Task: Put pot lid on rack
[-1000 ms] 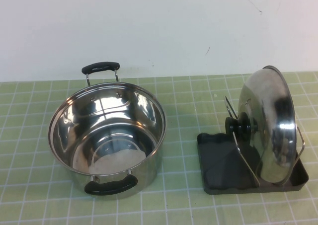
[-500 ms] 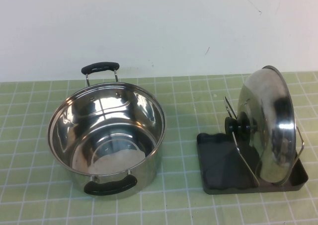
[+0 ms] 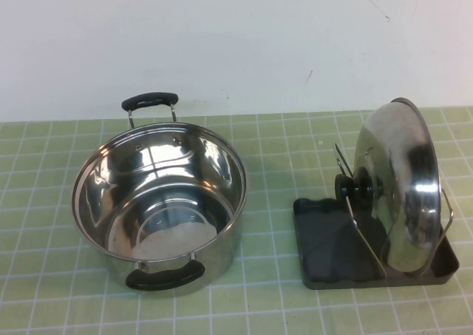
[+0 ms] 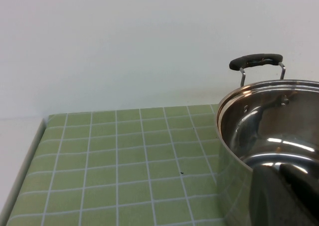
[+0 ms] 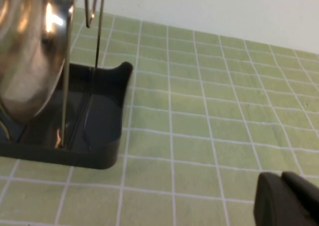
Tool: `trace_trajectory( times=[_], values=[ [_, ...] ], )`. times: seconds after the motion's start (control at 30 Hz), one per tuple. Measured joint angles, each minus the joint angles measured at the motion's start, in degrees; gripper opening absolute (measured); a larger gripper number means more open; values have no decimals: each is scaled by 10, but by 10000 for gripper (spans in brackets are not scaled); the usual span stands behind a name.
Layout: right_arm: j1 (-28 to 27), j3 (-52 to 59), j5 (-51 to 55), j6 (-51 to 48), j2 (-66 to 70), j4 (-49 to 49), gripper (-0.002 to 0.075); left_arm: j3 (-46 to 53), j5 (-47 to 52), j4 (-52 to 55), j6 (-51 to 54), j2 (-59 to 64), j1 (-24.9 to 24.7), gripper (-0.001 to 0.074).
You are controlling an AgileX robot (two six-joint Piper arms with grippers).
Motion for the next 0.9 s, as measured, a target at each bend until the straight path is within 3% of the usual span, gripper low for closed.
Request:
trace_trajectory(
  times=[0.33, 0.9],
  values=[
    [-24, -1, 6, -19, -2, -12, -1, 0, 1, 0, 0, 0, 0, 1],
    [-43, -2, 9, 69, -2, -12, -1, 0, 2, 0, 0, 0, 0, 1]
  ],
)
